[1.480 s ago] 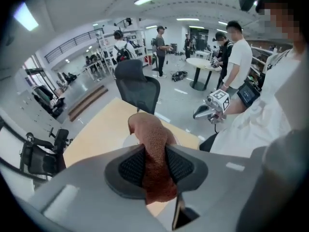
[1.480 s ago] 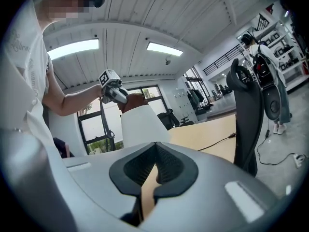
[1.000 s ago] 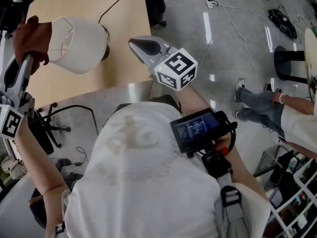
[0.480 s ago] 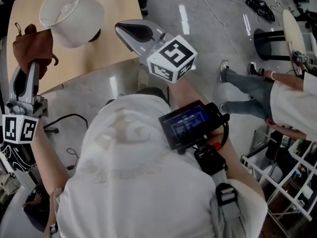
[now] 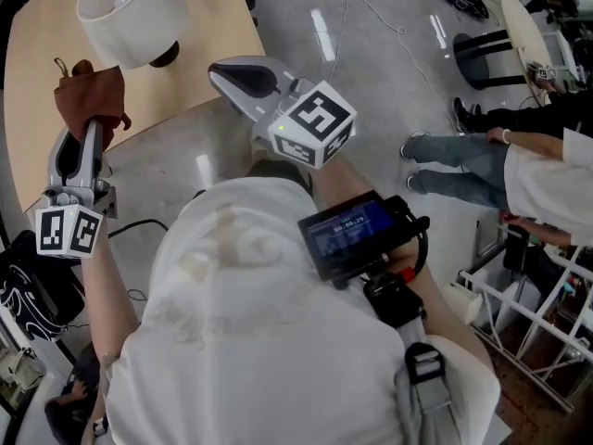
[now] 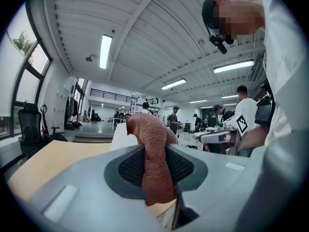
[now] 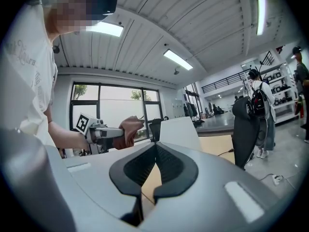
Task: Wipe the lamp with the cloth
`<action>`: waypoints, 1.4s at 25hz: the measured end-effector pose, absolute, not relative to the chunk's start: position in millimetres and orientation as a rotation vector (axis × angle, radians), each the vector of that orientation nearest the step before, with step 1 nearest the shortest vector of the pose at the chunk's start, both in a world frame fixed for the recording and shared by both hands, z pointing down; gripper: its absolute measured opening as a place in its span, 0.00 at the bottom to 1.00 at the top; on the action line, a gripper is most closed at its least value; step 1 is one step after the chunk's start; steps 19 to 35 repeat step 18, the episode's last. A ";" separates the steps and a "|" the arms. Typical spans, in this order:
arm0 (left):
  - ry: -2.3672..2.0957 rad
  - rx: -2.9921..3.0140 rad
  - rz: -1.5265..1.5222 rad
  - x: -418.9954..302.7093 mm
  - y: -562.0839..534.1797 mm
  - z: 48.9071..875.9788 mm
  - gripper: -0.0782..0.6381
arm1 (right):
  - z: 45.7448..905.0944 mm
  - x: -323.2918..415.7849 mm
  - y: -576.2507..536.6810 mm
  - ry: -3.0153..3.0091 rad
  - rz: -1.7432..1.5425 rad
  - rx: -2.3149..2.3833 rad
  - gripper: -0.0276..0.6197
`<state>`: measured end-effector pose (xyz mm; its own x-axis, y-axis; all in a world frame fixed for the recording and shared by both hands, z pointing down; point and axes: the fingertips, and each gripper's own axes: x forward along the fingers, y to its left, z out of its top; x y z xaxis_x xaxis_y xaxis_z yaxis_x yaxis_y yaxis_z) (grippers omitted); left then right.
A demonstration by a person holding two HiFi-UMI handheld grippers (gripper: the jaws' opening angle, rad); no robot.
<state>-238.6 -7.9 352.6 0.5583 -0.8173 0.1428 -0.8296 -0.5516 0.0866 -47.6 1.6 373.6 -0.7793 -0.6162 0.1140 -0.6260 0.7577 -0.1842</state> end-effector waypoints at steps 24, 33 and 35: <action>-1.322 2.679 0.050 -219.1 6.4 365.9 0.26 | 376.4 -40.8 32.4 -2.876 0.335 1.126 0.06; -1.322 2.679 0.050 -219.1 6.4 365.9 0.26 | 376.4 -40.8 32.4 -2.876 0.335 1.126 0.06; -1.322 2.679 0.050 -219.1 6.4 365.9 0.26 | 376.4 -40.8 32.4 -2.876 0.335 1.126 0.06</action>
